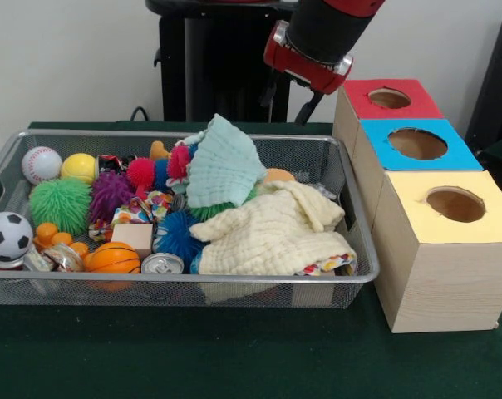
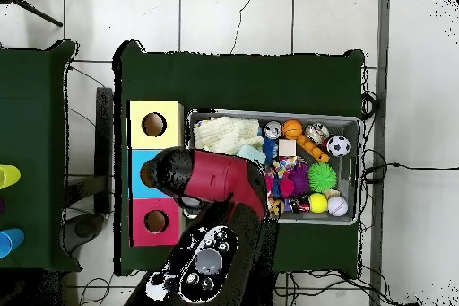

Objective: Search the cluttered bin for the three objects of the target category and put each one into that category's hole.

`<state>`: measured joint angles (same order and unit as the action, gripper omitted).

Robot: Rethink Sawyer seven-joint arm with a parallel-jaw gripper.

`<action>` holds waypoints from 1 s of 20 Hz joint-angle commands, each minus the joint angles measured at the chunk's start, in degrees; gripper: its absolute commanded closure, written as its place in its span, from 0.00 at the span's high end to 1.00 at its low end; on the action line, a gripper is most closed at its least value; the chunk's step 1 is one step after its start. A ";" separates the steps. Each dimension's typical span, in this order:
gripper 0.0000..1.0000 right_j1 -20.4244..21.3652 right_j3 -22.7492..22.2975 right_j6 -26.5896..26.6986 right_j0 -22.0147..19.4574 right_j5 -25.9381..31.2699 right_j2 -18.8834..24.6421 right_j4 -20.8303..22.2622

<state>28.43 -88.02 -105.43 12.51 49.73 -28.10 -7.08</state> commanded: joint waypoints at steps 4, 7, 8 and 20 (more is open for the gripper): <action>1.00 -3.79 2.77 -15.85 6.81 -17.85 -7.90 8.84; 1.00 -3.90 2.88 -14.19 6.82 -19.91 -8.34 8.67; 1.00 -4.00 2.44 -13.78 6.71 -20.76 -8.44 8.49; 1.00 -13.74 3.66 -11.62 2.26 -38.34 -10.59 7.52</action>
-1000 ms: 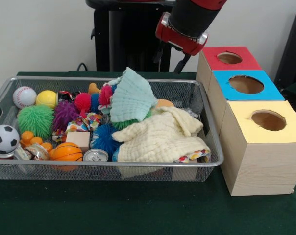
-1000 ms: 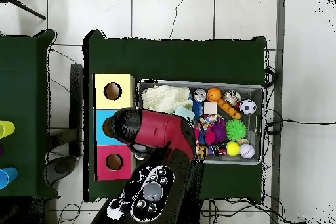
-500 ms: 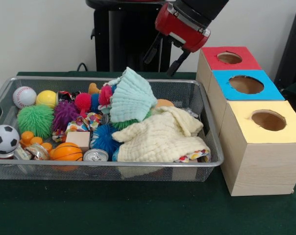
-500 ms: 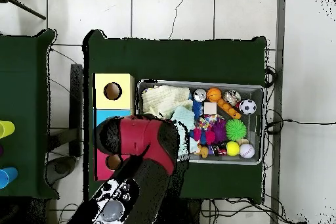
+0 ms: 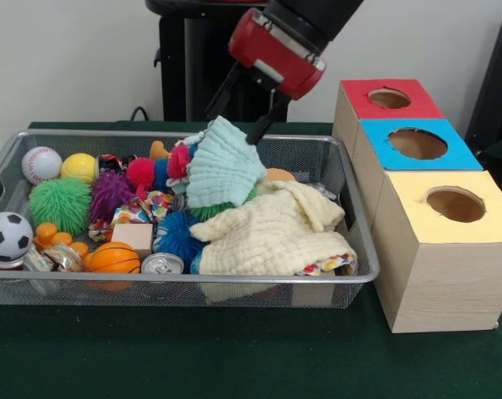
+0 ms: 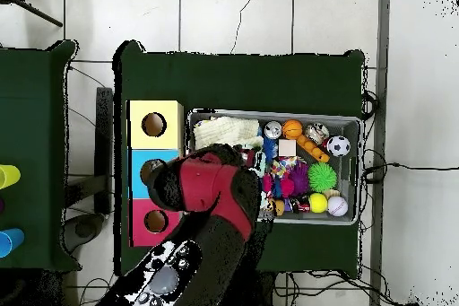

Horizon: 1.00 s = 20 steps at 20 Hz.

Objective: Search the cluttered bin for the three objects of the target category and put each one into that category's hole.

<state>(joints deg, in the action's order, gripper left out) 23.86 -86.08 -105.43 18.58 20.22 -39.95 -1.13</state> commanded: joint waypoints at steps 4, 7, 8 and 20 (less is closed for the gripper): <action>1.00 -12.68 2.36 -11.43 -6.77 -15.65 2.78 -0.05; 1.00 -15.12 2.75 -11.32 -8.94 -19.12 4.23 -1.33; 1.00 -15.80 2.77 -11.25 -9.17 -19.81 4.19 -1.79; 1.00 -22.59 3.81 -10.83 -14.32 -31.84 7.45 -4.49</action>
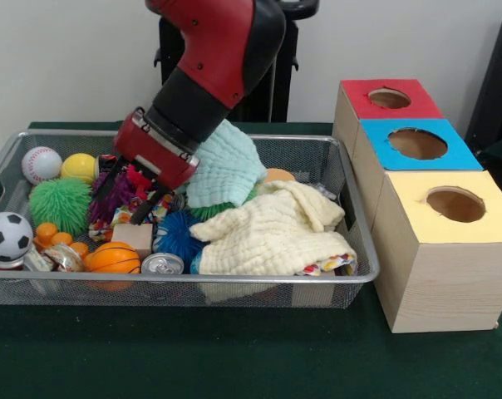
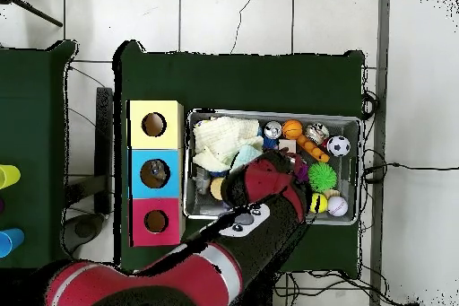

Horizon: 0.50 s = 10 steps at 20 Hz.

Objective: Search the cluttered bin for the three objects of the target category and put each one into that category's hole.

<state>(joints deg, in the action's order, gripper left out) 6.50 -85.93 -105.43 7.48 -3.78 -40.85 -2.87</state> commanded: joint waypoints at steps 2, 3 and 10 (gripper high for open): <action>1.00 -6.47 4.01 -10.93 -3.73 -10.09 8.43 -3.05; 1.00 -7.20 4.42 -10.89 -4.08 -11.09 8.49 -3.30; 1.00 -10.79 6.41 -9.47 -6.85 -15.44 9.99 -3.83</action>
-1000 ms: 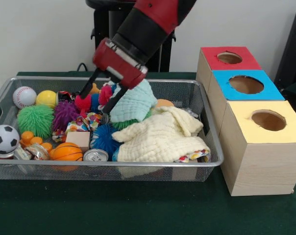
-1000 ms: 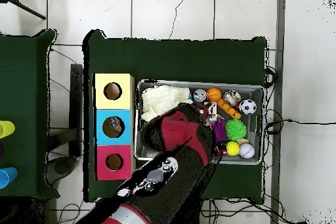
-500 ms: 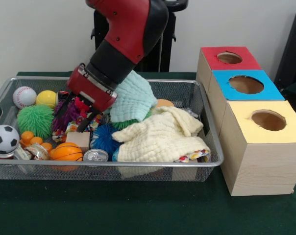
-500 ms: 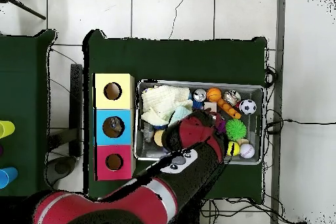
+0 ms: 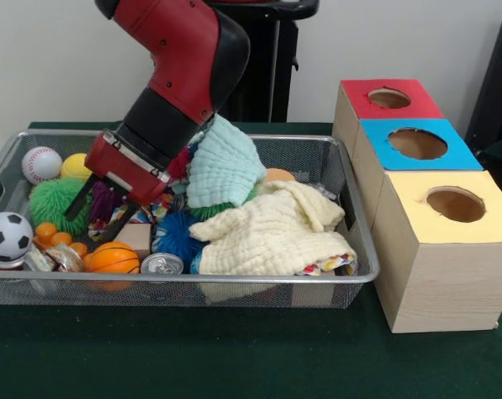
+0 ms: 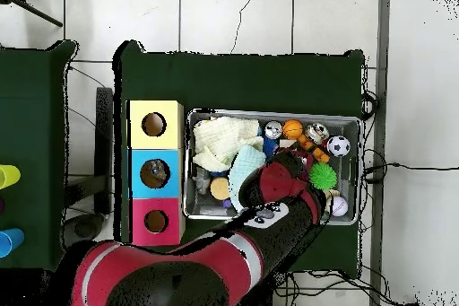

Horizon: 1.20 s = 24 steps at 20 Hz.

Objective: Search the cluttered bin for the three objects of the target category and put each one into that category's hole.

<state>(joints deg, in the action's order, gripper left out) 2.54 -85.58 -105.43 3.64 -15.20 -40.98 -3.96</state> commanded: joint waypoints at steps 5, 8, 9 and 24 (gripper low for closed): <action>1.00 -10.73 6.98 -8.49 -1.76 -7.98 6.95 -7.44; 1.00 -12.53 7.23 -7.60 -1.01 -9.58 5.13 -9.65; 1.00 -12.63 7.72 -7.12 -1.35 -9.90 5.18 -9.28; 1.00 -2.48 17.89 3.61 -16.16 7.61 26.80 28.89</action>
<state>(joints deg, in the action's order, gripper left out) -0.79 -79.94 -105.44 -1.87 -23.21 -40.34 7.28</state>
